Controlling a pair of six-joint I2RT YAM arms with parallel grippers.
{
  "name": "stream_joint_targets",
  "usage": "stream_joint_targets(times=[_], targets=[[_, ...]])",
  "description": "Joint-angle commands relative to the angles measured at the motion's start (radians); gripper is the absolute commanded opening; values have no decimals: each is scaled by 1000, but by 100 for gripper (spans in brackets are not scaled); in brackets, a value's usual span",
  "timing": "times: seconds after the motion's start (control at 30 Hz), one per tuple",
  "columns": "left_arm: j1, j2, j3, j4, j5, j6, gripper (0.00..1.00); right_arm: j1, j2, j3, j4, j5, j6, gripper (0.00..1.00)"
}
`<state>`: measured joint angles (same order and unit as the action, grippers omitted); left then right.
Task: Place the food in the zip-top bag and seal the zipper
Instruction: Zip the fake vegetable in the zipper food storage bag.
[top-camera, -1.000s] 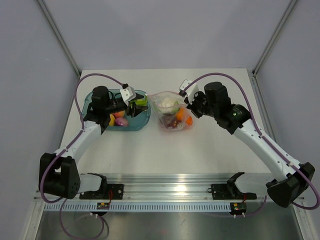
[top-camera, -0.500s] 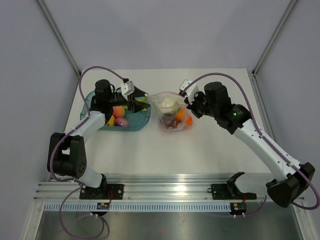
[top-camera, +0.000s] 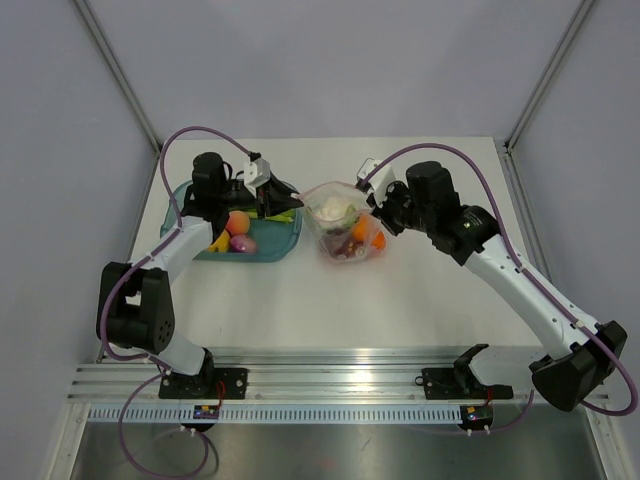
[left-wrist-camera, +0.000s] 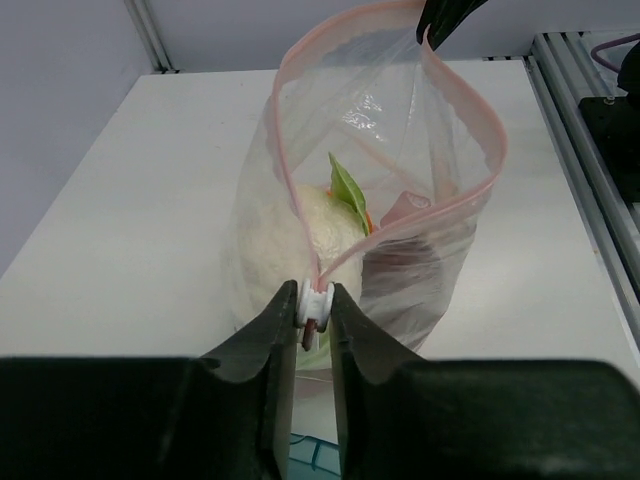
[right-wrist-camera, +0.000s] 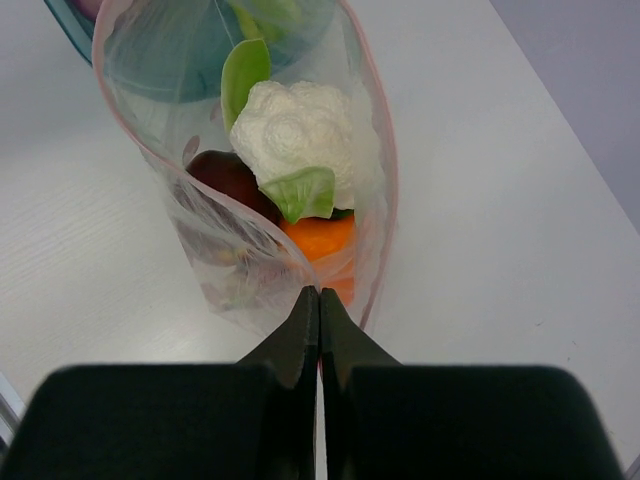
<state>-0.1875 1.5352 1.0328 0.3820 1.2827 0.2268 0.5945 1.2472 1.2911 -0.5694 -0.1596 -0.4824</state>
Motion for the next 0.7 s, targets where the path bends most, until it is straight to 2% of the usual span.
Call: stream_joint_targets(times=[0.0, 0.1, 0.4, 0.5, 0.67], targets=[[-3, 3, 26, -6, 26, 11, 23, -7, 0, 45, 20, -9, 8, 0], [-1, -6, 9, -2, 1, -1, 36, -9, -2, 43, 23, 0, 7, 0], [-1, 3, -5, 58, 10, -69, 31, -10, 1, 40, 26, 12, 7, 0], [3, 2, -14, 55, 1, -76, 36, -12, -2, 36, 28, 15, 7, 0], [10, -4, -54, 179, -6, -156, 40, -16, 1, 34, 32, 8, 11, 0]])
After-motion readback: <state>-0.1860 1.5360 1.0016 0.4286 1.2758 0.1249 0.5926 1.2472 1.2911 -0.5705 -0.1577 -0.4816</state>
